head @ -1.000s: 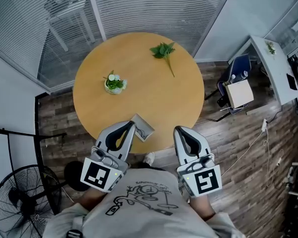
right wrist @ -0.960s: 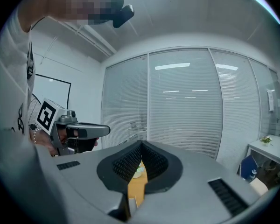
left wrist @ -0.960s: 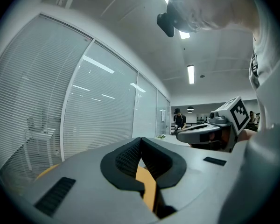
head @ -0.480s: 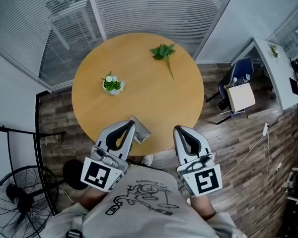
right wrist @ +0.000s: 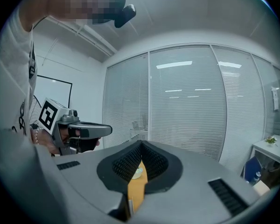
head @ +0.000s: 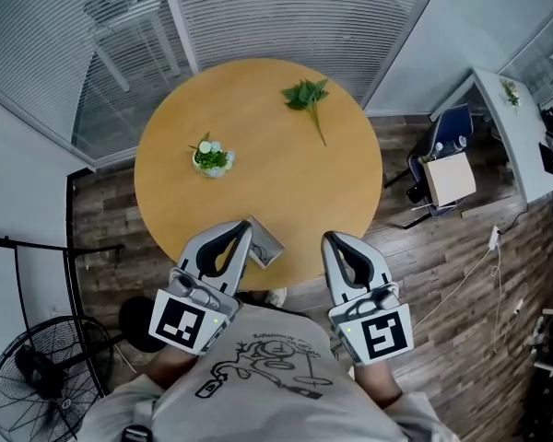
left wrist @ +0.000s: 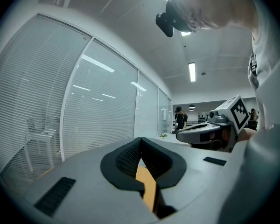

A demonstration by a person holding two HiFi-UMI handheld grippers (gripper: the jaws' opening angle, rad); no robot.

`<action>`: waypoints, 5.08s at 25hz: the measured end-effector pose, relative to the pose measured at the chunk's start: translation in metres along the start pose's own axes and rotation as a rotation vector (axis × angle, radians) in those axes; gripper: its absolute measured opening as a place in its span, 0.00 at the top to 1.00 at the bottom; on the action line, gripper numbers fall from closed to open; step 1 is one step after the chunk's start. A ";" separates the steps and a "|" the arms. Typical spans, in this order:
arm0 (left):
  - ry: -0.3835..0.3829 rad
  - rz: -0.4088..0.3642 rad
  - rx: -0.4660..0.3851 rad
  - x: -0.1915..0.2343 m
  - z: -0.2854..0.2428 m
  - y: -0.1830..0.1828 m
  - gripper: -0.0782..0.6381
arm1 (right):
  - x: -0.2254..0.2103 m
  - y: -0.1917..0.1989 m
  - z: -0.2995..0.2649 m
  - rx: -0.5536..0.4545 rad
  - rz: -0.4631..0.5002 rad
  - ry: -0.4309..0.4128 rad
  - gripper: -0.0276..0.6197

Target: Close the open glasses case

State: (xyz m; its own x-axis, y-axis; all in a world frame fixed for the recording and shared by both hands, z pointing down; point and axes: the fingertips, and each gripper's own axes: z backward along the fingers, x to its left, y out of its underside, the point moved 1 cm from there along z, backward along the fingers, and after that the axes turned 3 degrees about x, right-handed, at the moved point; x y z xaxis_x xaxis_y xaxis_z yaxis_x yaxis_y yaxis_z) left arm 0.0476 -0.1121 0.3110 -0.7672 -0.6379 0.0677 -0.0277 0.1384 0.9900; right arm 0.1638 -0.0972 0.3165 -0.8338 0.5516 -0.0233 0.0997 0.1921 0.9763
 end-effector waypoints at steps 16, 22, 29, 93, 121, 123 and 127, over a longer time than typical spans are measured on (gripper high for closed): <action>0.055 -0.004 0.008 0.064 0.003 0.002 0.86 | 0.028 -0.013 -0.059 0.029 0.025 0.030 0.94; 0.062 0.007 0.019 0.076 -0.001 0.015 0.86 | 0.032 -0.006 -0.070 0.047 0.038 0.041 0.94; 0.068 0.010 0.020 0.080 -0.006 0.029 0.86 | 0.031 0.008 -0.078 0.047 0.036 0.049 0.94; 0.163 -0.013 0.597 0.077 -0.013 0.387 0.86 | 0.031 0.371 -0.132 0.556 -0.015 -0.034 0.84; 0.214 -0.082 0.815 0.077 -0.013 0.480 0.86 | 0.030 0.430 -0.144 0.700 -0.024 -0.147 0.82; 0.215 -0.083 0.820 0.077 -0.014 0.482 0.86 | 0.030 0.431 -0.146 0.705 -0.024 -0.152 0.82; 0.217 -0.080 0.831 0.078 -0.016 0.487 0.86 | 0.032 0.433 -0.150 0.721 -0.014 -0.162 0.82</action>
State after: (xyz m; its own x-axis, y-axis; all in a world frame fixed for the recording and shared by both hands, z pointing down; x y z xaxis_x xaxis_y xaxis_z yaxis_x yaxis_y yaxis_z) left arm -0.0160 -0.1065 0.7999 -0.6055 -0.7886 0.1074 -0.6015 0.5419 0.5870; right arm 0.0986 -0.1183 0.7709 -0.7524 0.6475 -0.1210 0.4680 0.6548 0.5934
